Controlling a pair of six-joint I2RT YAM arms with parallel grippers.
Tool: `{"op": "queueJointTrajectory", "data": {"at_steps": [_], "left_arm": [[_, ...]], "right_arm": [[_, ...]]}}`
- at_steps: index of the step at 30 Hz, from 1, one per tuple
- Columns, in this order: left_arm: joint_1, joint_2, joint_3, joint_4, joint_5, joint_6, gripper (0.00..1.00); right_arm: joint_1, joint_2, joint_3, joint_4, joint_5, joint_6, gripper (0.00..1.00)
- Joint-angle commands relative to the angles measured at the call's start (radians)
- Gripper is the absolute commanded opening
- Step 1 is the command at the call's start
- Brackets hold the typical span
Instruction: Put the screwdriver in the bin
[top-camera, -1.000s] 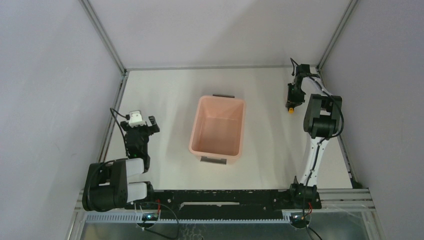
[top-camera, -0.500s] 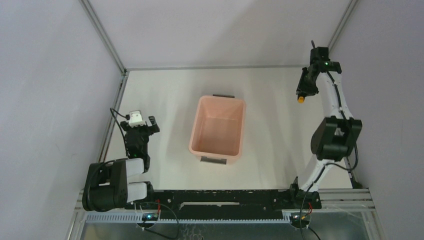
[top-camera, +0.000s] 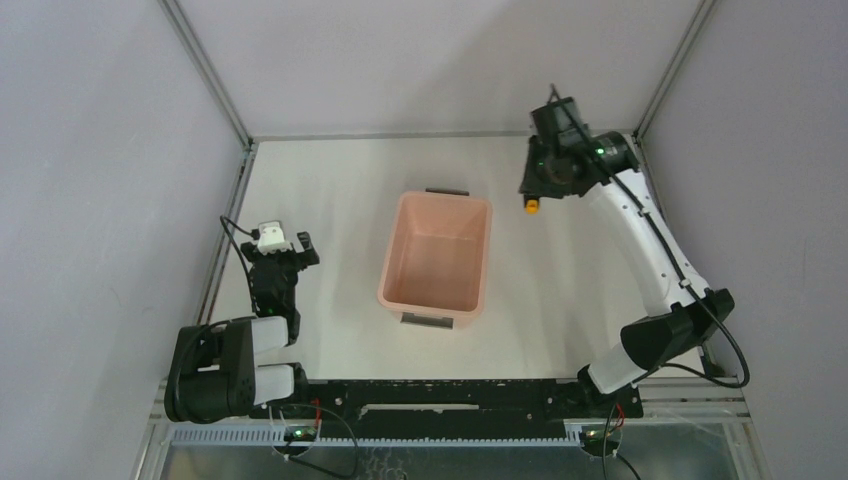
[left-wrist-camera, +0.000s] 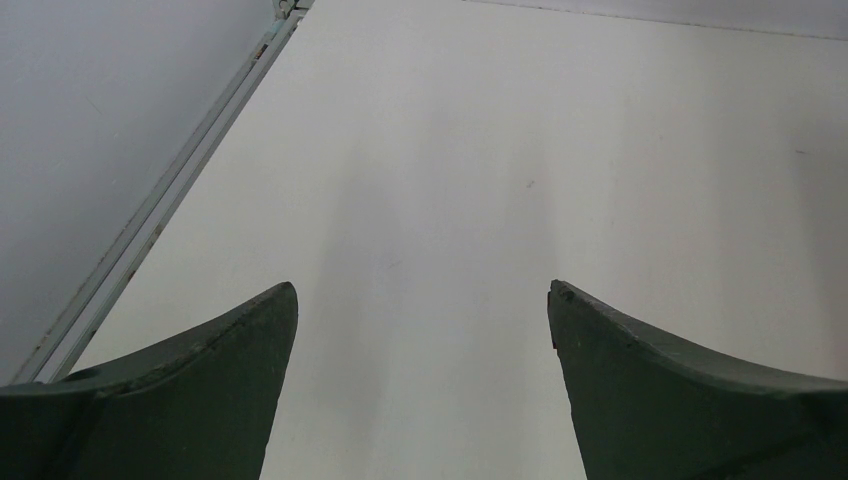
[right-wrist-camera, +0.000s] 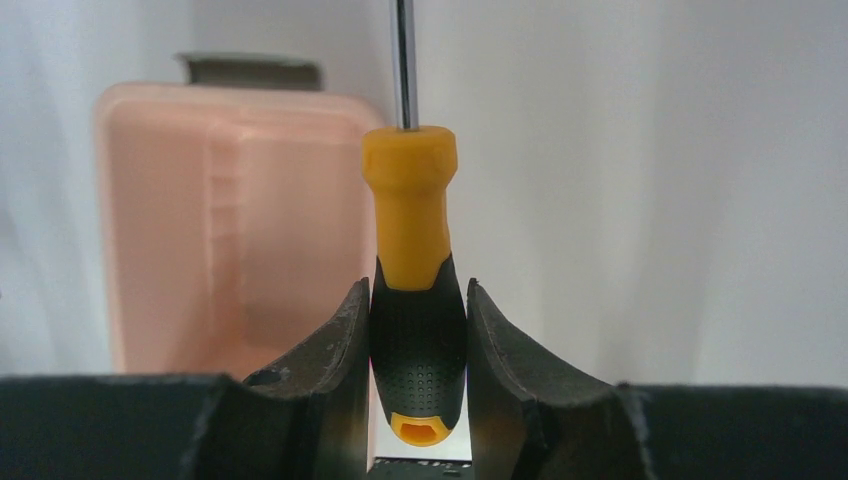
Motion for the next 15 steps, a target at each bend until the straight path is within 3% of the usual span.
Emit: {"op": "queueJointTrajectory", "data": {"at_steps": [1, 7, 15], "left_arm": [[-0.006, -0.005, 0.039, 0.028, -0.006, 0.001, 1.00], [-0.007, -0.006, 0.038, 0.028, -0.006, 0.001, 1.00], [-0.005, -0.006, 0.039, 0.028, -0.006, 0.001, 1.00]], "right_arm": [[0.174, 0.049, 0.142, -0.037, 0.165, 0.135, 0.00], [0.356, 0.126, 0.115, 0.038, 0.303, 0.297, 0.00], [0.437, 0.207, -0.158, 0.309, 0.201, 0.419, 0.00]]}}
